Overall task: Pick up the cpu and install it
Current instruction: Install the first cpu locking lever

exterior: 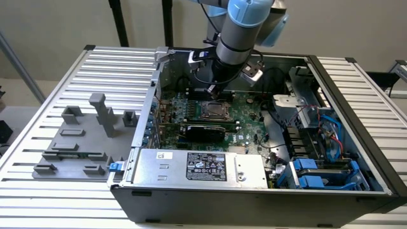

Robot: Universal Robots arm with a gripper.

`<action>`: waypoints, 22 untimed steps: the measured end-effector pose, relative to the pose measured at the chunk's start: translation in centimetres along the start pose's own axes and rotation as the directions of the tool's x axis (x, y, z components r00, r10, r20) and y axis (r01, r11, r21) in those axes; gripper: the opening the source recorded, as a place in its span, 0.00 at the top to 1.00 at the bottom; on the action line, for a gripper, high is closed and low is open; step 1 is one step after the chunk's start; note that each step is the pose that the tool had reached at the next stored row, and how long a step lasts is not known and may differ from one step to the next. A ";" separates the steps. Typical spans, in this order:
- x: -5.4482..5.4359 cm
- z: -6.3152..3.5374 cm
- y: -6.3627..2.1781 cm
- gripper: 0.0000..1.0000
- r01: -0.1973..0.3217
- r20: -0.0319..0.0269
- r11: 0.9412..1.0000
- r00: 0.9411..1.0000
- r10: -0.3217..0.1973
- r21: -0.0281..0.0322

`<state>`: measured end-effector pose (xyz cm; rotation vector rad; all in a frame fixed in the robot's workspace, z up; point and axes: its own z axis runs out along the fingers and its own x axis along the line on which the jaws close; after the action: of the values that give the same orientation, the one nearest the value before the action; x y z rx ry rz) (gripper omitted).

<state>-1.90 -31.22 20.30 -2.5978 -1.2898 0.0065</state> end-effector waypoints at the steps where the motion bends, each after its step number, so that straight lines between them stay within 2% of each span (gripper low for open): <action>1: -0.1 0.01 -0.10 0.89 0.000 0.000 1.000 1.000 0.000 0.000; 5: -0.1 0.07 -0.38 0.89 0.000 0.000 1.000 1.000 0.000 0.000; 11: -0.2 0.02 -0.30 0.89 0.000 0.000 1.000 1.000 0.000 0.000; 22: 0.1 -0.22 0.56 0.89 0.000 0.001 1.000 1.000 0.000 0.002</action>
<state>-1.38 -31.53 20.41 -2.5969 -1.2891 0.0093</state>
